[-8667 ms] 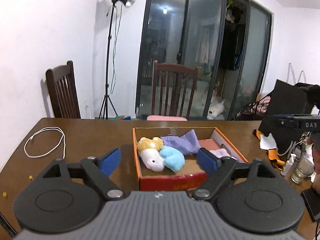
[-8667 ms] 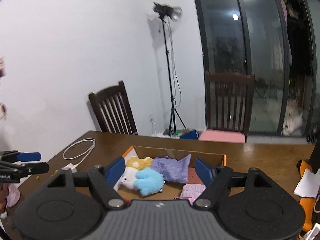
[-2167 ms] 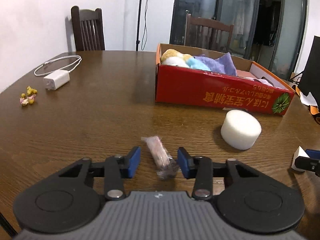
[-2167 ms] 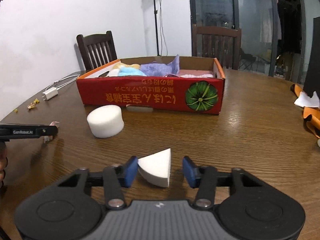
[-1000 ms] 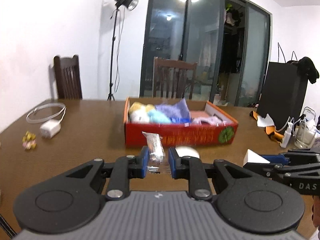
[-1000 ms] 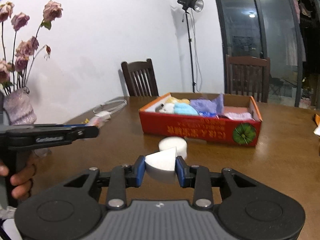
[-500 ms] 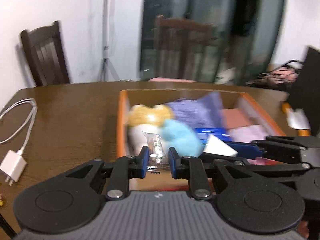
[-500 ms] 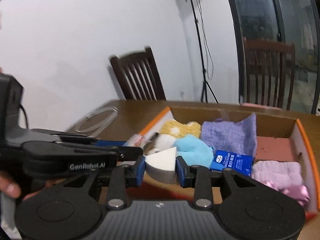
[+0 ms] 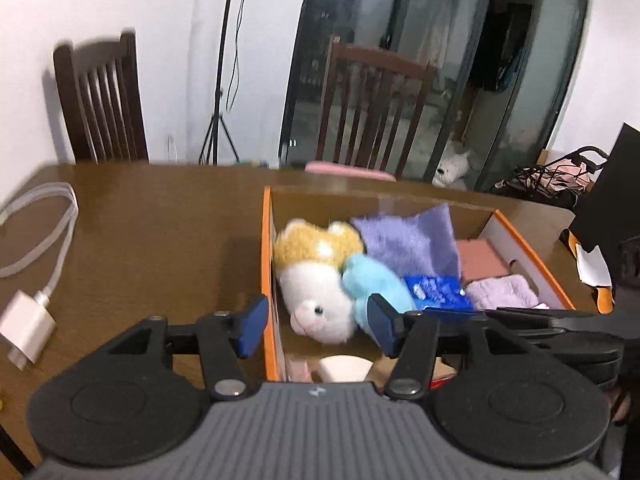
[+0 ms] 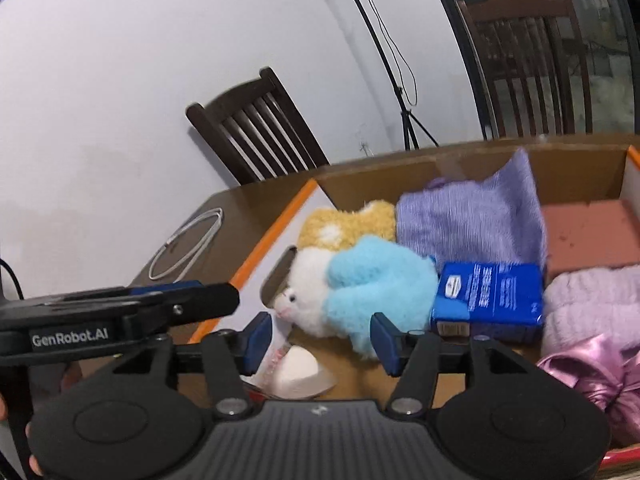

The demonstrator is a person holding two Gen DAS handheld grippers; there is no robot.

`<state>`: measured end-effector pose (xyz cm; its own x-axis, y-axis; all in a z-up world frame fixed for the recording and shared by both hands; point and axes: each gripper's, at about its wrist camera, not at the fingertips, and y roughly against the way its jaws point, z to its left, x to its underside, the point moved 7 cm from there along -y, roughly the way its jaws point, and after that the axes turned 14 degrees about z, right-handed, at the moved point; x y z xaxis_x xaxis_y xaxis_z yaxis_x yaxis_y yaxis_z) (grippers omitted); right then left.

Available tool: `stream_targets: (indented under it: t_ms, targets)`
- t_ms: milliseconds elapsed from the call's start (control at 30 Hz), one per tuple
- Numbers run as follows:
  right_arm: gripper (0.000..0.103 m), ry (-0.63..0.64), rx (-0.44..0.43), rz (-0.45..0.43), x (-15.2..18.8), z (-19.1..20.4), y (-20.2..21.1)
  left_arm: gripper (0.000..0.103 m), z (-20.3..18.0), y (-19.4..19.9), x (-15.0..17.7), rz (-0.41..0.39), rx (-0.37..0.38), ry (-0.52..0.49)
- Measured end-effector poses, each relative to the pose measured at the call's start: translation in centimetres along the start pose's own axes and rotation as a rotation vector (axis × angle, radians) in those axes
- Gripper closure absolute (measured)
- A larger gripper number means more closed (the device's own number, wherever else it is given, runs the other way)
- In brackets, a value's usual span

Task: Organize soft objects
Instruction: 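Carry the snack and wedge sponge into the box and open both grippers, then withdraw both tools from the box back over the table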

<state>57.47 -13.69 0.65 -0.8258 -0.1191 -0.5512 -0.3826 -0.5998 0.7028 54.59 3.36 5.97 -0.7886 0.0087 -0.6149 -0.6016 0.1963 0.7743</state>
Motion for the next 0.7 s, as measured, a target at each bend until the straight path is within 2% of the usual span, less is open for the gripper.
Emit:
stream_targets:
  t_ms: [67,233,333,433,567,700]
  targets:
    - [0.048,0.020,0.011,-0.028,-0.3,0.7,1.8,0.046,-0.5,1.5,-0.1,-0.023,0.003,-0.014]
    - [0.046,0.101,0.084,-0.111,-0.1,2.4,7.8,0.033,-1.3,5.9,0.7,-0.095,-0.020,-0.054]
    - [0.037,0.160,0.151,-0.167,0.8,2.8,12.2,0.031,-1.7,8.6,2.0,-0.128,-0.041,-0.078]
    - [0.034,0.167,0.231,-0.223,1.6,2.3,16.6,0.027,-2.0,11.1,3.2,-0.162,-0.079,-0.090]
    - [0.028,0.157,0.260,-0.289,3.2,2.1,20.9,0.021,-2.9,14.0,4.7,-0.229,-0.100,-0.100]
    - [0.027,0.194,0.324,-0.341,5.7,2.9,23.7,0.011,-3.9,16.7,7.4,-0.302,-0.125,-0.108]
